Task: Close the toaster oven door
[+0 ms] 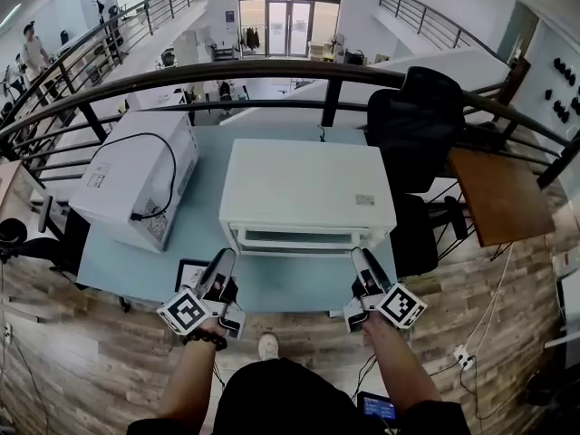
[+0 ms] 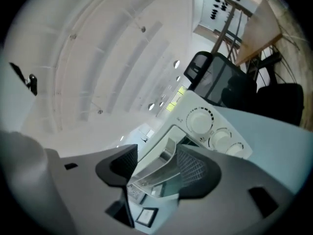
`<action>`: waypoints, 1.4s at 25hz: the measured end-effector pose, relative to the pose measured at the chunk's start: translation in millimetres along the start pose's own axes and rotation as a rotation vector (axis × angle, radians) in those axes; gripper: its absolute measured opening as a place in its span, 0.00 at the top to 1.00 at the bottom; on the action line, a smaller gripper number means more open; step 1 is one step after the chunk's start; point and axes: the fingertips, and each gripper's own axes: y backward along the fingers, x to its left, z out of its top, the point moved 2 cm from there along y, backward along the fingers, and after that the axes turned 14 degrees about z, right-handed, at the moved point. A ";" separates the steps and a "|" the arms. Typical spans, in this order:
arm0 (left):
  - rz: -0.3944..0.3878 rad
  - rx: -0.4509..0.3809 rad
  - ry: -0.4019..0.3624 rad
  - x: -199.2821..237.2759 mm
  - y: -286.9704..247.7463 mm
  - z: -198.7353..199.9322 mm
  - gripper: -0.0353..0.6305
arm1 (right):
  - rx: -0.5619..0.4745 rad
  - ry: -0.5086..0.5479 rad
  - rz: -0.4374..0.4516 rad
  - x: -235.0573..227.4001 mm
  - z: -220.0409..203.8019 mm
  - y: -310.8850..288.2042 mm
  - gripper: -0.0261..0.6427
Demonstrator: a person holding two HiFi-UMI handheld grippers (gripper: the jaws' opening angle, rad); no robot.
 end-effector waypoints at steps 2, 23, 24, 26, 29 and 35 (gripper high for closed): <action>-0.020 -0.040 -0.157 -14.1 5.3 5.7 0.74 | 0.003 0.085 0.026 13.6 9.6 8.9 0.60; 0.088 -0.324 -0.793 -81.1 156.3 -32.6 0.86 | 0.022 0.606 0.115 125.5 19.3 136.9 0.88; 0.095 -0.325 -0.802 -81.1 162.3 -36.0 0.87 | 0.025 0.612 0.118 128.6 17.0 142.0 0.89; 0.105 -0.323 -0.811 -82.2 172.9 -42.6 0.87 | 0.033 0.625 0.123 134.1 12.7 151.8 0.92; 0.114 -0.322 -0.822 -86.4 185.7 -53.6 0.87 | 0.032 0.629 0.122 137.3 9.6 165.1 0.94; 0.095 -0.316 -0.850 -92.3 199.6 -50.7 0.88 | 0.016 0.618 0.112 145.0 2.6 172.6 0.96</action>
